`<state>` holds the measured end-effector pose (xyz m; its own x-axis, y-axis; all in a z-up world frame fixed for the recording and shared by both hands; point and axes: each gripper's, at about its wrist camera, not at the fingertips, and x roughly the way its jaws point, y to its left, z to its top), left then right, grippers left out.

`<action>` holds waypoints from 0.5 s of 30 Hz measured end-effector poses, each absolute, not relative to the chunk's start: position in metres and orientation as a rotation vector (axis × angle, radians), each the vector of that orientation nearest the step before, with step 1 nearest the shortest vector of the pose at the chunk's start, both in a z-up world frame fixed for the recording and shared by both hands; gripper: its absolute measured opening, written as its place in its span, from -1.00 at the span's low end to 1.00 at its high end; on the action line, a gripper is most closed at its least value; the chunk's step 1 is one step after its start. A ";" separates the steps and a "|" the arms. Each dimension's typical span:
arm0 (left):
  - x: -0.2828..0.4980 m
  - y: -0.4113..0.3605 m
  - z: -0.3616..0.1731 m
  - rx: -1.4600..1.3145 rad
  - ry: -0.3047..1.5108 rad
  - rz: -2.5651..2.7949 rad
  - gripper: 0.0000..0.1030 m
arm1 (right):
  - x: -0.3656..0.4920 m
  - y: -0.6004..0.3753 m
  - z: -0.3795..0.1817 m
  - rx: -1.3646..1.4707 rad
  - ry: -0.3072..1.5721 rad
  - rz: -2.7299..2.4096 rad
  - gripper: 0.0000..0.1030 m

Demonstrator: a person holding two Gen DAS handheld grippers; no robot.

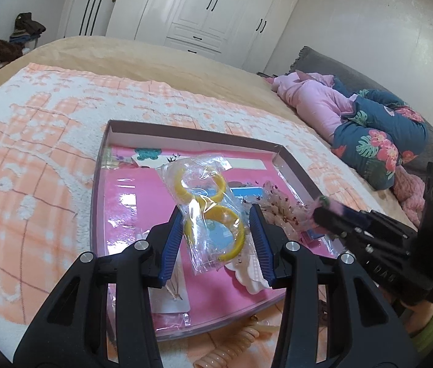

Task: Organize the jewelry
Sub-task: 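Carry bangles and pom-pom clip into the pink box with both grippers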

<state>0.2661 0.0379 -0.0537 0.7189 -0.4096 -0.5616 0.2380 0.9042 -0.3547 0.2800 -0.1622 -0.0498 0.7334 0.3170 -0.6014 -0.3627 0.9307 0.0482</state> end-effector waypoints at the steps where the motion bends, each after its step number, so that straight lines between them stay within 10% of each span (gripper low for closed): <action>1: 0.267 0.038 -0.055 -0.266 0.682 -0.363 -0.32 | 0.281 -0.160 -0.052 -0.076 0.655 0.374 -0.45; 15: 0.269 0.035 -0.064 -0.266 0.700 -0.373 -0.32 | 0.278 -0.149 -0.068 -0.094 0.715 0.389 -0.41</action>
<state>0.2693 0.0353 -0.0640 0.7036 -0.4183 -0.5744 0.2431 0.9013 -0.3587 0.2782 -0.1491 -0.0678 0.6866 0.3153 -0.6551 -0.3792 0.9241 0.0474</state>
